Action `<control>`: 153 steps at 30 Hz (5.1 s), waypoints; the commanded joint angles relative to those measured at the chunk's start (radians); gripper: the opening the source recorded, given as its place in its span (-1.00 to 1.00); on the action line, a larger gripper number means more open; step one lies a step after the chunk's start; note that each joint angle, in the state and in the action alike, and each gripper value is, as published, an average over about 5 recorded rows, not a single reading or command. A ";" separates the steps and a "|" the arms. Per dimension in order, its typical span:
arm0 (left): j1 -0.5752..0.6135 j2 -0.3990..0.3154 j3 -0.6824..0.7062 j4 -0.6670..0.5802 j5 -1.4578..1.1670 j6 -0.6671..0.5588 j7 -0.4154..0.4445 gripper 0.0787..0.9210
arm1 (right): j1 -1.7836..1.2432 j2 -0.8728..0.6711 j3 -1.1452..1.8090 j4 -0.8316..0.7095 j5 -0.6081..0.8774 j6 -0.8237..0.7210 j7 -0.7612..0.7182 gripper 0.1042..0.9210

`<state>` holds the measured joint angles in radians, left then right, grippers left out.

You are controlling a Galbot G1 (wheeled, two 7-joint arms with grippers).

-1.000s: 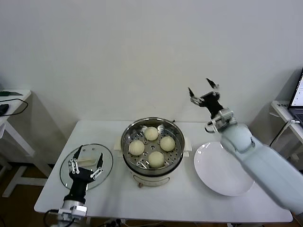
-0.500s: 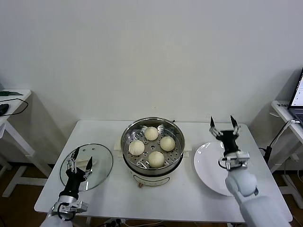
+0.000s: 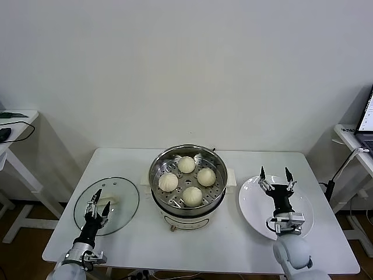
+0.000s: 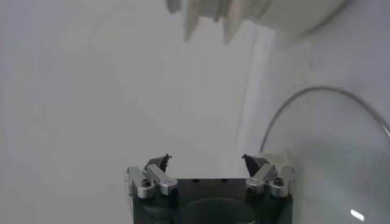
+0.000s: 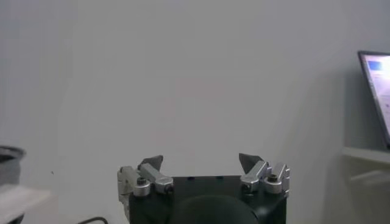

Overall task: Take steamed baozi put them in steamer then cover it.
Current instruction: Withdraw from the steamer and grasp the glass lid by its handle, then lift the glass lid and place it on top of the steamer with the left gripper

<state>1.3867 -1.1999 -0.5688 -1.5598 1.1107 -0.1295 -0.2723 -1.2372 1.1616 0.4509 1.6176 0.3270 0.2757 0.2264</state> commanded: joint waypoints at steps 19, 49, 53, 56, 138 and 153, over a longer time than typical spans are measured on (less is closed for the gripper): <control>-0.162 -0.016 0.005 0.192 0.087 0.014 -0.052 0.77 | -0.072 0.044 0.038 0.003 -0.058 0.026 -0.018 0.76; -0.217 -0.024 0.039 0.272 0.055 0.045 0.000 -0.09 | -0.072 0.040 0.042 0.008 -0.075 0.030 -0.013 0.76; -0.218 -0.026 0.039 0.277 0.048 0.043 -0.002 -0.36 | -0.073 0.042 0.041 0.009 -0.078 0.033 -0.014 0.76; -0.219 -0.025 0.041 0.274 0.036 0.039 -0.004 -0.56 | -0.073 0.045 0.042 0.006 -0.080 0.036 -0.015 0.76; -0.498 -0.113 0.764 -0.269 0.267 0.700 0.520 -0.71 | -0.044 0.114 0.088 -0.043 -0.139 0.044 -0.016 0.76; -0.497 -0.111 0.750 -0.257 0.264 0.697 0.515 -0.71 | -0.040 0.111 0.087 -0.049 -0.139 0.045 -0.015 0.76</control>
<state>0.8931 -1.3075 0.1779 -1.8277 1.3665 0.5679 0.2395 -1.2789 1.2723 0.5380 1.5698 0.1877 0.3202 0.2107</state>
